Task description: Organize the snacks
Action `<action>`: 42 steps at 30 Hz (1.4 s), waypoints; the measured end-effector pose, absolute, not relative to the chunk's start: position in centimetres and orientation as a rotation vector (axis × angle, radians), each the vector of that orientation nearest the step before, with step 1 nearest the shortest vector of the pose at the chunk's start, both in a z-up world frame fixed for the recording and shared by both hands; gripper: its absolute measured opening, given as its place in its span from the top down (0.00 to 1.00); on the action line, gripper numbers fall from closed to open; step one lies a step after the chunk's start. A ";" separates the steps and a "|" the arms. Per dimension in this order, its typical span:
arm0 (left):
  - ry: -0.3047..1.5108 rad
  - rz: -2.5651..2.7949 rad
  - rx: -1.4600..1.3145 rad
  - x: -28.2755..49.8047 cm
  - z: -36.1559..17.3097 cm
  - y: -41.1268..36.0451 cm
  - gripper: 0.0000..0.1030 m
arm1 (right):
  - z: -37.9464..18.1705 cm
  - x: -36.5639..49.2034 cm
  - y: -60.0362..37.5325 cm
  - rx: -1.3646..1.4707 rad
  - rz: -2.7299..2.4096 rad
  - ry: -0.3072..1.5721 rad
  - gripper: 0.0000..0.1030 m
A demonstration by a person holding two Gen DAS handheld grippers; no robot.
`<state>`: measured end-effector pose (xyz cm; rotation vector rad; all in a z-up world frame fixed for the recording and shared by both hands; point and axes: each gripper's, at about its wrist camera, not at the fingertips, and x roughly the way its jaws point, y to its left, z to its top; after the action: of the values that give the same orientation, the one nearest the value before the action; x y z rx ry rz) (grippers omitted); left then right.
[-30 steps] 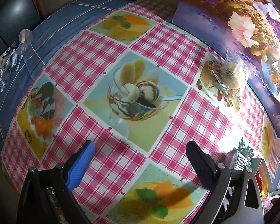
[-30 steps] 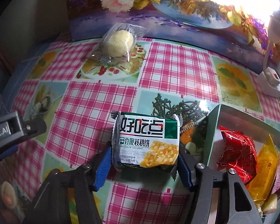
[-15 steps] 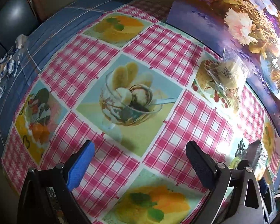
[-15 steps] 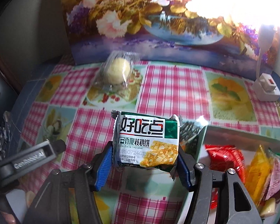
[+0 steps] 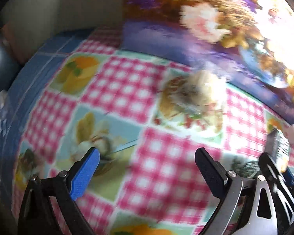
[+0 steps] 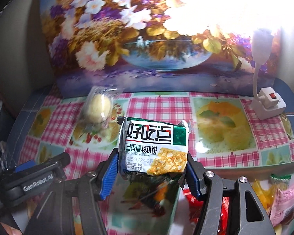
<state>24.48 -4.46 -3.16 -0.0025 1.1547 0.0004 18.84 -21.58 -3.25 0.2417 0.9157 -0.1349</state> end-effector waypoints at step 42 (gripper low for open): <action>1.079 -0.218 0.213 33.7 -5.4 -13.2 0.51 | -4.5 19.2 -26.4 0.436 -0.169 0.906 0.37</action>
<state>33.66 -13.16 -5.38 0.2126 1.0785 -0.2176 19.19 -26.41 -4.50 0.4364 0.9064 -0.1688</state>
